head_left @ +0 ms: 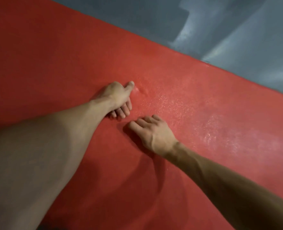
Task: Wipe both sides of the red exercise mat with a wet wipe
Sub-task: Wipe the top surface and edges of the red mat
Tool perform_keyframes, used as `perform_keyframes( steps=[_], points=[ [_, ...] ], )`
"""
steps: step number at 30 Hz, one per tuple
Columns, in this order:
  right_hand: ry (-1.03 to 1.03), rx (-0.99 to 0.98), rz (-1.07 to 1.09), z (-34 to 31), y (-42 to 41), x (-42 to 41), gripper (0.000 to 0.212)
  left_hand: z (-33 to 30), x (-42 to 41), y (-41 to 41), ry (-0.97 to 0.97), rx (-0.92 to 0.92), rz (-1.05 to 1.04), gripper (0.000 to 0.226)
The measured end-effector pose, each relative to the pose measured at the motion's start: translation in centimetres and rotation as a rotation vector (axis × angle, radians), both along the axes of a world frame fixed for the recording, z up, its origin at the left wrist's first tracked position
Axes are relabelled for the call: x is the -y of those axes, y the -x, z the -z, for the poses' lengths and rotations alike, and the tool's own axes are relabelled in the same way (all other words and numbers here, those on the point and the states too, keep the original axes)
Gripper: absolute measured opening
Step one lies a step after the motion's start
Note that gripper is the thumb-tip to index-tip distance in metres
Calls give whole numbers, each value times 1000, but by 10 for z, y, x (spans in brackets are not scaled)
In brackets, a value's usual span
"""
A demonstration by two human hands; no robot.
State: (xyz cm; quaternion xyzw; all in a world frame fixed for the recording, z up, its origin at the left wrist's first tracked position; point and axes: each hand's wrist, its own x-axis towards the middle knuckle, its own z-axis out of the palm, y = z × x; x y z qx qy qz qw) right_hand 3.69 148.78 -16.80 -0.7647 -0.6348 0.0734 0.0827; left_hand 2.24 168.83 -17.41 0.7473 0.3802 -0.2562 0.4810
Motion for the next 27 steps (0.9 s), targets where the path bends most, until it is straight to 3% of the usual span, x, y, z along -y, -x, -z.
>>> perform_keyframes(
  steps=[2,5,7,9,11,14,16,18,20,25,27],
  points=[
    [-35,39,68,3,-27,-11,7,2,-1,0,1,13,-6,85],
    [-142,153,446,1,-85,-45,9,4,-2,1,2,21,-8,87],
    [-152,96,614,2,-99,-59,17,4,-2,2,2,19,-15,89],
    [-162,18,517,2,-79,-62,17,2,-3,0,-13,11,-16,89],
    [-132,-45,259,1,-41,-48,10,1,-2,-2,-35,5,-12,87],
    [-91,-25,40,0,-32,-29,8,-1,-3,0,-63,15,-21,84],
    [-125,69,158,2,-67,-39,5,-2,-2,1,-62,21,-45,84],
    [-198,154,441,-1,-104,-49,10,-4,1,2,-78,29,-53,82],
    [-179,79,514,-1,-102,-49,10,-6,1,2,-109,42,-49,81],
    [-29,-74,-56,1,33,36,14,-10,5,3,-103,32,-35,79],
    [-23,-58,-127,4,54,60,16,-10,4,3,-107,42,-53,79]
  ],
)
